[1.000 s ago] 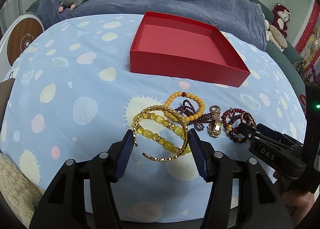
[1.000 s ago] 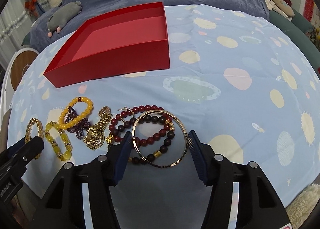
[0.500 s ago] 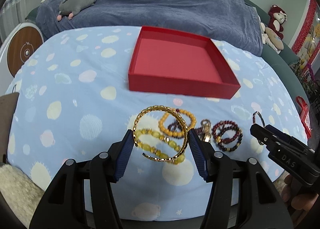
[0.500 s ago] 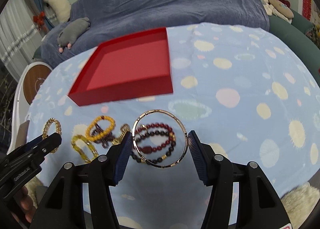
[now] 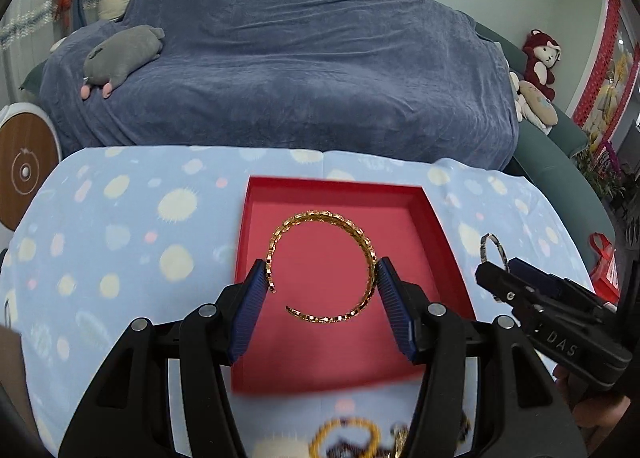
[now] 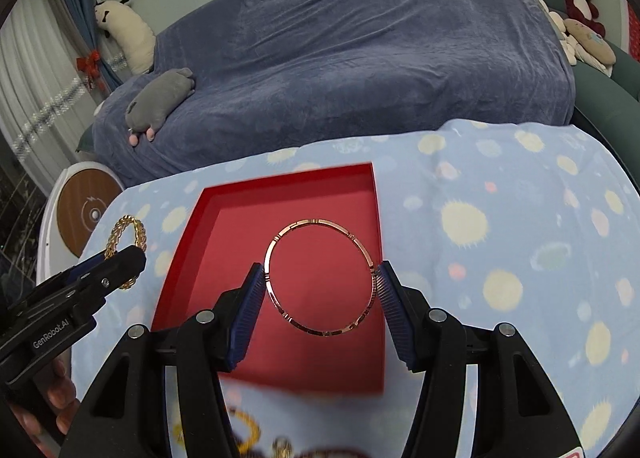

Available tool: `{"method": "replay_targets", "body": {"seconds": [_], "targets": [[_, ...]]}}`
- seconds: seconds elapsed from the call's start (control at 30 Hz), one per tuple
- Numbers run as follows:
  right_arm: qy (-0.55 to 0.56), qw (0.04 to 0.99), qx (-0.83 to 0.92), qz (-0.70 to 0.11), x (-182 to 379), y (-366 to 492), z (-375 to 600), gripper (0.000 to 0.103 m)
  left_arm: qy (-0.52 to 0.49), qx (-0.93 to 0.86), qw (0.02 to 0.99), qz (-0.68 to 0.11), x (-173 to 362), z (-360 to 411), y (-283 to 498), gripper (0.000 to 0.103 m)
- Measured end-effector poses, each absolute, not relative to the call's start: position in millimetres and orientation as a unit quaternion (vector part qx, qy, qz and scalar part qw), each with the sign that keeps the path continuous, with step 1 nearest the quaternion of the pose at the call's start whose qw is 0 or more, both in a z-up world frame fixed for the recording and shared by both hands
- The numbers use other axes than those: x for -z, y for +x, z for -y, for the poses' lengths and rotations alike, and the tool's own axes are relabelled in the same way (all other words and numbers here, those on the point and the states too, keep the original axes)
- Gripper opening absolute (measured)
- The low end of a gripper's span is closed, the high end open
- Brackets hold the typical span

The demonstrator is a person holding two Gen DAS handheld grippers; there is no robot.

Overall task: Organize jewelry
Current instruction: 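Carry both bangles into the red box and open both grippers, then withdraw both grippers from the box back toward the bracelets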

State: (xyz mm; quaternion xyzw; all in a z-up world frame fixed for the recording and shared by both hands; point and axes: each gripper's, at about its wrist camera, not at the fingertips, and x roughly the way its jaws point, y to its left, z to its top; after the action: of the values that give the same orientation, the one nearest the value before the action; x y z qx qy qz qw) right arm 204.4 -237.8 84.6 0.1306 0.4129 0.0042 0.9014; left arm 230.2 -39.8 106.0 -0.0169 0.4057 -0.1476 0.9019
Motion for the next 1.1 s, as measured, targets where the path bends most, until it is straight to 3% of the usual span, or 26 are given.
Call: {"method": "replay_targets", "body": {"seconds": [0.4, 0.47, 0.53, 1.1], "targets": [[0.092, 0.885, 0.004, -0.456, -32, 311, 230, 0.055, 0.001, 0.123, 0.882, -0.455, -37, 65, 333, 0.054], [0.095, 0.885, 0.009, -0.456, -29, 315, 230, 0.059, 0.004, 0.115, 0.884, -0.453, -33, 66, 337, 0.064], [0.095, 0.887, 0.016, -0.452, -28, 315, 232, 0.064, 0.007, 0.105, 0.890, -0.444, -33, 66, 337, 0.075], [0.096, 0.909, 0.021, -0.406, -94, 219, 235, 0.065, 0.001, 0.115, 0.904, -0.411, -93, 53, 269, 0.077]]}}
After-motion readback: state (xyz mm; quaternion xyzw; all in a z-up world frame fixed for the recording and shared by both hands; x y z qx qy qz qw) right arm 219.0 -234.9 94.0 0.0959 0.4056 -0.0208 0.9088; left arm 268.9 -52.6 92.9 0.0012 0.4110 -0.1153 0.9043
